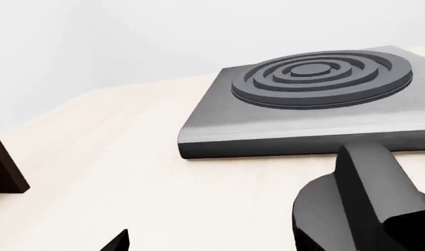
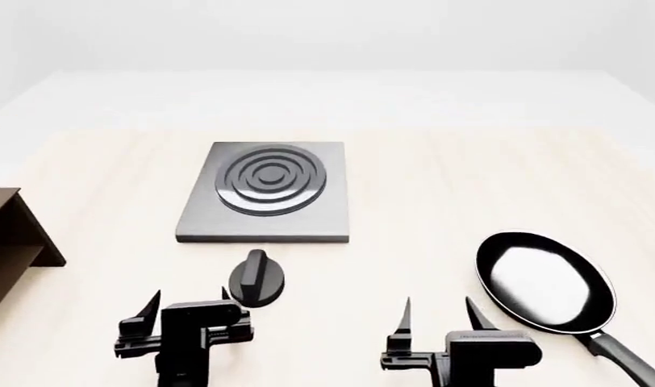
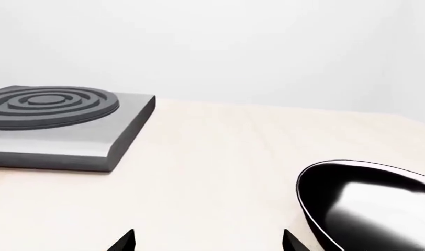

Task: Turn on the stove and put the frying pan on it.

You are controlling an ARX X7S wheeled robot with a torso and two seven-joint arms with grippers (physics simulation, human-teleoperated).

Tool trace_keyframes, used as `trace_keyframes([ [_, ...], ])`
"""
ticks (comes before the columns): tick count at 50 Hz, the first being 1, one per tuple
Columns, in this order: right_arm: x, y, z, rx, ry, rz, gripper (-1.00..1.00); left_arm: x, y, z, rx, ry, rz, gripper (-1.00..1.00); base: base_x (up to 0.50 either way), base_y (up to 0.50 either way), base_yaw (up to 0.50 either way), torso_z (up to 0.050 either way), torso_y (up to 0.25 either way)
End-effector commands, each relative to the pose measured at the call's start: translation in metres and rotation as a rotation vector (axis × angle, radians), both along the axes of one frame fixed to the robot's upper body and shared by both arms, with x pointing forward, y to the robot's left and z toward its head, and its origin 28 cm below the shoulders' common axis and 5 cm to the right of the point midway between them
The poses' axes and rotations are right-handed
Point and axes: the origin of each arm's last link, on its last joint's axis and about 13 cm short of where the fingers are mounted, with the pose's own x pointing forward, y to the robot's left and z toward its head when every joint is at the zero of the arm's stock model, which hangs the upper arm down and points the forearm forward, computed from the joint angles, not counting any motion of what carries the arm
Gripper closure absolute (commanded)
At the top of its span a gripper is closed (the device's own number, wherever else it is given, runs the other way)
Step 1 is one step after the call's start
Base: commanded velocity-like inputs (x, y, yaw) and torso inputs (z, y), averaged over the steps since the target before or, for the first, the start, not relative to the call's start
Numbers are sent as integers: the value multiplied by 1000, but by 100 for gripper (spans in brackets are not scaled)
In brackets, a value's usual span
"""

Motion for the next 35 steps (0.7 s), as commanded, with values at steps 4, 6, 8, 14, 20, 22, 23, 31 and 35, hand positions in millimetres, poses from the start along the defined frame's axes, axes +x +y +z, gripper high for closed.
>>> trace_keyframes([
  [4,1,0,-2,12,3,11,-100,18,-7,9,-13,-16,-27,-100,0,0,0,0,0],
  [6,1,0,-3,12,4,12,-100,20,-10,9,-7,-16,-38,-100,0,0,0,0,0],
  [8,1,1,-2,11,4,13,-100,21,-14,6,0,-9,-56,-100,0,0,0,0,0],
  [14,1,0,-2,13,4,11,-100,19,-25,-2,12,25,-120,-100,0,0,0,0,0],
  [20,1,-1,-1,17,-1,3,-100,17,-35,-5,8,53,-173,-100,0,0,0,0,0],
  [22,2,-2,0,20,-2,0,-100,16,-37,-5,3,59,-188,-100,0,0,0,0,0],
  [23,2,-3,0,21,-4,-3,-100,16,-39,-4,1,60,-201,-100,0,0,0,0,0],
  [31,5,-6,2,27,-10,-33,-100,7,-52,4,-6,31,-300,-100,0,0,0,0,0],
  [35,5,-8,1,28,-10,-42,-100,1,-56,9,-12,10,-340,-100,0,0,0,0,0],
])
